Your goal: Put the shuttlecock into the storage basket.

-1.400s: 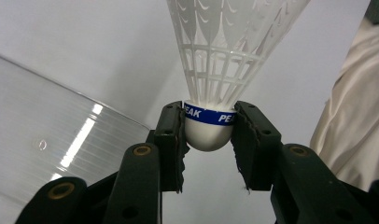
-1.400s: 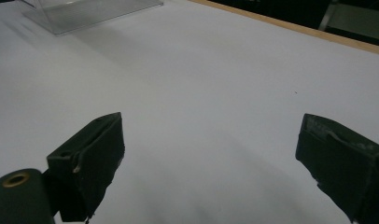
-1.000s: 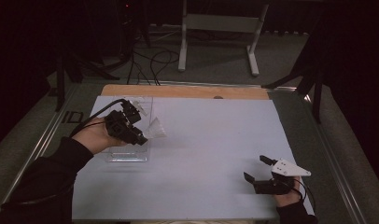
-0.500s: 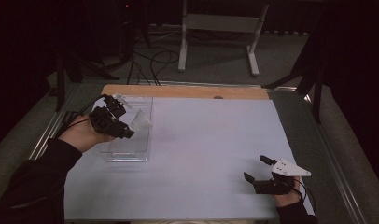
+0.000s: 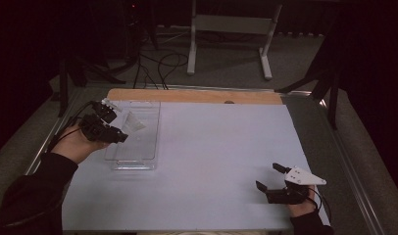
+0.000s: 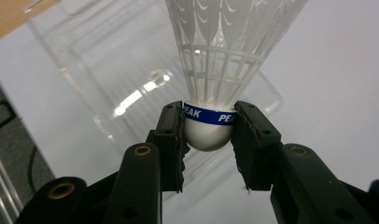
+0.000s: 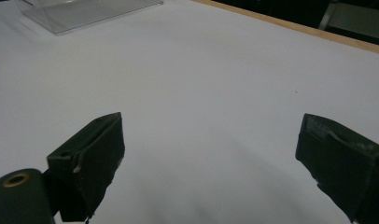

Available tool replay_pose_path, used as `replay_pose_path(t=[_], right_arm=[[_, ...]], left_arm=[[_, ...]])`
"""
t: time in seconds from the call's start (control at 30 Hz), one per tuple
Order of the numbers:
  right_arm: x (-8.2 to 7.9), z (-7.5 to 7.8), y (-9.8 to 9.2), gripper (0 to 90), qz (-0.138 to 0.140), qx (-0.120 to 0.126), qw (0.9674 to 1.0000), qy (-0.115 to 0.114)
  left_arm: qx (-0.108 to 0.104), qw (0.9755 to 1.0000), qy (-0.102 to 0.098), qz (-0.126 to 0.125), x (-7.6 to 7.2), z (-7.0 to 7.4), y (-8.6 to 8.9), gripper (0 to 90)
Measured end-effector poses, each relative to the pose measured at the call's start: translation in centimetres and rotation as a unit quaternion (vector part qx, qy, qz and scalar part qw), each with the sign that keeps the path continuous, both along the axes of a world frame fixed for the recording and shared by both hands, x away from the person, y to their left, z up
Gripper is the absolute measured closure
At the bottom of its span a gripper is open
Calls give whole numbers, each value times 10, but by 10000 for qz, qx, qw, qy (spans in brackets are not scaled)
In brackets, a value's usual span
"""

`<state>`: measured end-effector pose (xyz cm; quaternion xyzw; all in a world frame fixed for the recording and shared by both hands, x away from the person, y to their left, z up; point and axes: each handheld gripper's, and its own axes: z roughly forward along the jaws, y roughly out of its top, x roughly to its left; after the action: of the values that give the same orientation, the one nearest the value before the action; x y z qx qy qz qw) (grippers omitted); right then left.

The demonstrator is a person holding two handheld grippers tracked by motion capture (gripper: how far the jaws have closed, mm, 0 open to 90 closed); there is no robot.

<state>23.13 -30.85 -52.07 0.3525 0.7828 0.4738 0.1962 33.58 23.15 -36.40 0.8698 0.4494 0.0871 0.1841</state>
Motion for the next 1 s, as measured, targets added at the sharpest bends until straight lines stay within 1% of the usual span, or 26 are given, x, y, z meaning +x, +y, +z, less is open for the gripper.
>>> replay_pose_path(t=[0.07,0.13,0.17,0.2,0.23,0.27,0.33,0.4,0.43,0.5,0.57,0.6,0.67,0.7,0.73,0.77,0.83,0.93,1.0], right_arm=[[0,0,0,83,9,-10,10000,9],[0,0,0,83,14,-13,10000,-1],[0,0,0,83,13,-14,10000,-3],[0,0,0,83,10,-11,10000,0],[0,0,0,83,-3,-7,10000,11],[0,0,0,82,-1,-3,10000,16],[0,0,0,83,0,-8,10000,25],[0,-1,1,83,5,-13,10000,30],[0,-1,1,83,5,-12,10000,32],[0,0,1,83,8,-8,10000,23],[0,0,0,83,6,-7,10000,24],[0,-1,0,83,8,-8,10000,26],[0,-1,1,83,11,-11,10000,40],[0,-1,1,83,27,-19,10000,35],[0,-1,1,83,22,-10,10000,40],[0,-1,1,83,19,-14,10000,33],[0,-1,1,83,15,-9,10000,43],[0,-1,1,83,34,-25,10000,39],[0,-1,1,83,35,-31,10000,41]], left_arm=[[-44,9999,-35,111,0,-3,3,654],[-84,9995,-118,265,0,-5,7,654],[-138,9994,-123,285,0,-6,9,653],[-149,9991,-174,349,-1,-7,10,654],[-118,9990,-200,380,-1,-7,10,654],[-170,9989,-204,399,-2,-8,11,653],[-131,9980,-298,535,-3,-9,11,653],[-216,9972,-338,636,-4,-12,14,654],[-222,9969,-342,667,-4,-13,16,654],[-341,9963,-303,728,-5,-17,19,653],[-347,9963,-273,743,-6,-21,21,654],[-385,9961,-228,766,-6,-23,22,654],[-315,9961,-218,793,-7,-28,23,654],[-315,9961,-195,803,-7,-30,25,653],[-334,9957,-213,842,-7,-31,26,654],[-386,9952,-172,886,-7,-33,27,654],[-450,9948,-111,903,-7,-38,30,654],[-491,9948,-29,896,-8,-46,30,653],[-473,9952,40,852,-8,-51,31,654]])
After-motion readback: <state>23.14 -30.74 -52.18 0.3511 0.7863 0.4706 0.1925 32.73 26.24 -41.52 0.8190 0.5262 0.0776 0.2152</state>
